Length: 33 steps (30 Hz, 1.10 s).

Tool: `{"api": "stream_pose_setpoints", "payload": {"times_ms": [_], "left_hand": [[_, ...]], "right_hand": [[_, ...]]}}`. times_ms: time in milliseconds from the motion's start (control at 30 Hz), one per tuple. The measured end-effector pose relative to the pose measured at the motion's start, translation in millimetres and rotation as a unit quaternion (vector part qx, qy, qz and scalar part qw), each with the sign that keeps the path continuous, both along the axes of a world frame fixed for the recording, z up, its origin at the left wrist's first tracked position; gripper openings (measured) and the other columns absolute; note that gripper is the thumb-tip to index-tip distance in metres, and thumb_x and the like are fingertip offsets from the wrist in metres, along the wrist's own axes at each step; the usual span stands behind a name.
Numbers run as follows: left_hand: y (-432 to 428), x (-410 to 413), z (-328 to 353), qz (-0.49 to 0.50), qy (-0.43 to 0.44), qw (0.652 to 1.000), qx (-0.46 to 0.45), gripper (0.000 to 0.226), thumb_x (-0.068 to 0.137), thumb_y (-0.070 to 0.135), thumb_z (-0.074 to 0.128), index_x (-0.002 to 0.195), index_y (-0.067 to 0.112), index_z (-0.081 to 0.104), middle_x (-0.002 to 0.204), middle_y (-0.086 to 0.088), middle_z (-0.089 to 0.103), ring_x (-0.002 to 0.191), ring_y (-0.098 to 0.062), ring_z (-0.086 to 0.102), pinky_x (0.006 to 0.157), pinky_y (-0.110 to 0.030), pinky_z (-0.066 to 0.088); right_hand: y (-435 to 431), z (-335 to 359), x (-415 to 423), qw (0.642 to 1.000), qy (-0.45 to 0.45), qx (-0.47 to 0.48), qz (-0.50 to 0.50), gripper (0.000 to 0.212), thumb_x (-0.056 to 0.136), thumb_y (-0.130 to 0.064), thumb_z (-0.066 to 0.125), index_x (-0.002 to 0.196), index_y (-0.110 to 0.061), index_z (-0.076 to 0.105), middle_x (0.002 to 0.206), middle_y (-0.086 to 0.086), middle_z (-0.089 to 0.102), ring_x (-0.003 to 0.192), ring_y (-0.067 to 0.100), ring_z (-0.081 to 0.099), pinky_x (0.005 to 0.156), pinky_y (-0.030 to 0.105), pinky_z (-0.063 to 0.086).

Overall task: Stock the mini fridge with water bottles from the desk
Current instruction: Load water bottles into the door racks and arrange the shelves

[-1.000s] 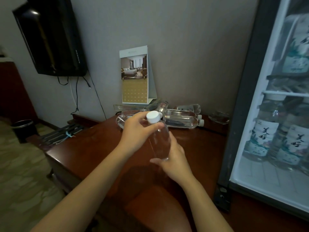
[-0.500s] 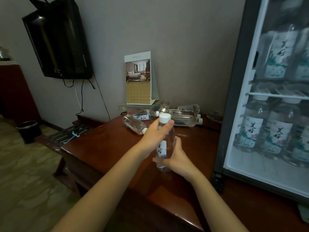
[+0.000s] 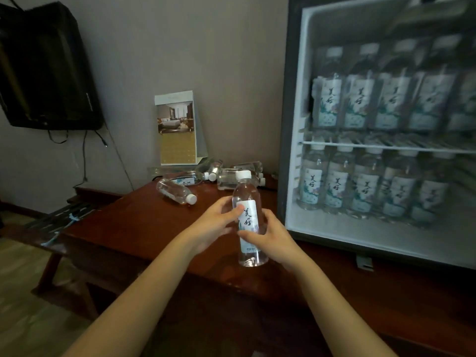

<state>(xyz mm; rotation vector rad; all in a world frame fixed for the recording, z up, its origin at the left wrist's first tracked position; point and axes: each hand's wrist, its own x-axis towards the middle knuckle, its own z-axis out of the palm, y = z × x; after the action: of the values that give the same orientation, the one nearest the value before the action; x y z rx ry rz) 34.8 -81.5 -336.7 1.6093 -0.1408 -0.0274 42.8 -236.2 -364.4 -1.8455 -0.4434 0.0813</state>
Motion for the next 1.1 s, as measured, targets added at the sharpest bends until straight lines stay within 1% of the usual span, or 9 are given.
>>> {"api": "stream_pose_setpoints", "payload": {"times_ms": [167, 333, 500, 667, 733, 800, 900, 967, 1100], "left_hand": [[-49.0, -15.0, 11.7, -0.039, -0.036, 0.998, -0.024, 0.032, 0.092, 0.024, 0.055, 0.123, 0.020, 0.050, 0.112, -0.008, 0.066, 0.101, -0.022, 0.066, 0.089, -0.038, 0.053], [-108.2, -26.2, 19.3, -0.078, -0.062, 0.995, -0.022, 0.039, 0.089, 0.026, 0.059, 0.126, 0.020, 0.047, 0.112, -0.004, 0.066, 0.101, -0.021, 0.066, 0.092, -0.043, 0.051], [-183.2, -48.8, 28.3, -0.144, -0.096, 0.984, -0.036, 0.043, 0.088, 0.022, 0.060, 0.128, 0.022, 0.043, 0.114, -0.002, 0.063, 0.102, -0.019, 0.063, 0.093, -0.041, 0.050], [-257.6, -88.9, 46.9, -0.242, -0.150, 0.956, -0.070, 0.059, 0.071, 0.035, 0.068, 0.125, 0.026, 0.045, 0.113, 0.003, 0.064, 0.102, -0.012, 0.064, 0.094, -0.034, 0.048], [-284.0, -103.9, 53.7, -0.300, -0.171, 0.935, -0.080, 0.058, 0.069, 0.040, 0.074, 0.120, 0.030, 0.049, 0.119, 0.000, 0.063, 0.106, -0.014, 0.063, 0.092, -0.034, 0.051], [-309.7, -117.7, 58.8, -0.340, -0.194, 0.916, -0.085, 0.058, 0.073, 0.033, 0.071, 0.125, 0.023, 0.048, 0.121, -0.005, 0.063, 0.109, -0.017, 0.062, 0.091, -0.034, 0.053], [-345.3, -136.8, 65.1, -0.353, -0.228, 0.902, -0.096, 0.050, 0.071, 0.023, 0.067, 0.118, 0.023, 0.051, 0.113, -0.004, 0.064, 0.104, -0.013, 0.063, 0.087, -0.027, 0.052], [-363.6, -147.2, 67.7, -0.347, -0.249, 0.898, -0.103, 0.042, 0.071, 0.016, 0.070, 0.109, 0.029, 0.054, 0.106, 0.002, 0.064, 0.095, -0.003, 0.064, 0.078, -0.018, 0.052], [-385.9, -159.1, 68.3, -0.325, -0.296, 0.894, -0.085, 0.045, 0.059, 0.028, 0.075, 0.100, 0.036, 0.058, 0.098, 0.011, 0.064, 0.090, -0.001, 0.064, 0.079, -0.023, 0.054]], "right_hand": [[-49.1, 17.6, -32.2, 0.999, -0.008, 0.028, -0.017, 0.053, 0.080, -0.026, 0.072, 0.124, -0.025, 0.041, 0.110, -0.003, 0.065, 0.095, 0.010, 0.066, 0.081, 0.030, 0.056], [-109.2, 31.7, -66.0, 0.997, -0.025, 0.036, -0.064, 0.051, 0.081, -0.023, 0.071, 0.119, -0.034, 0.040, 0.105, -0.007, 0.066, 0.089, 0.005, 0.067, 0.068, 0.020, 0.055], [-174.3, 40.0, -108.9, 0.986, -0.076, 0.039, -0.144, 0.060, 0.080, -0.020, 0.073, 0.130, -0.030, 0.040, 0.109, -0.006, 0.066, 0.092, 0.004, 0.067, 0.074, 0.023, 0.056], [-239.6, 52.2, -166.8, 0.961, -0.154, 0.018, -0.230, 0.056, 0.080, -0.023, 0.073, 0.124, -0.037, 0.041, 0.107, -0.009, 0.065, 0.092, 0.002, 0.065, 0.080, 0.025, 0.055], [-263.8, 56.7, -191.7, 0.947, -0.179, 0.007, -0.265, 0.058, 0.080, -0.021, 0.073, 0.121, -0.042, 0.039, 0.102, -0.011, 0.064, 0.086, -0.002, 0.064, 0.074, 0.020, 0.053], [-286.1, 61.3, -214.1, 0.932, -0.202, -0.005, -0.302, 0.059, 0.079, -0.018, 0.073, 0.121, -0.041, 0.037, 0.097, -0.012, 0.065, 0.080, 0.001, 0.065, 0.069, 0.018, 0.052], [-316.1, 65.4, -239.5, 0.911, -0.219, -0.018, -0.348, 0.062, 0.079, -0.015, 0.073, 0.127, -0.030, 0.036, 0.099, -0.011, 0.064, 0.083, 0.016, 0.066, 0.073, 0.029, 0.057], [-332.4, 66.5, -251.6, 0.899, -0.228, -0.031, -0.372, 0.065, 0.078, -0.016, 0.074, 0.127, -0.030, 0.034, 0.102, -0.012, 0.063, 0.085, 0.016, 0.066, 0.078, 0.033, 0.057], [-356.0, 66.0, -267.3, 0.875, -0.251, -0.053, -0.409, 0.065, 0.077, -0.011, 0.075, 0.118, -0.038, 0.032, 0.108, -0.012, 0.060, 0.087, 0.006, 0.065, 0.074, 0.019, 0.053]]}}
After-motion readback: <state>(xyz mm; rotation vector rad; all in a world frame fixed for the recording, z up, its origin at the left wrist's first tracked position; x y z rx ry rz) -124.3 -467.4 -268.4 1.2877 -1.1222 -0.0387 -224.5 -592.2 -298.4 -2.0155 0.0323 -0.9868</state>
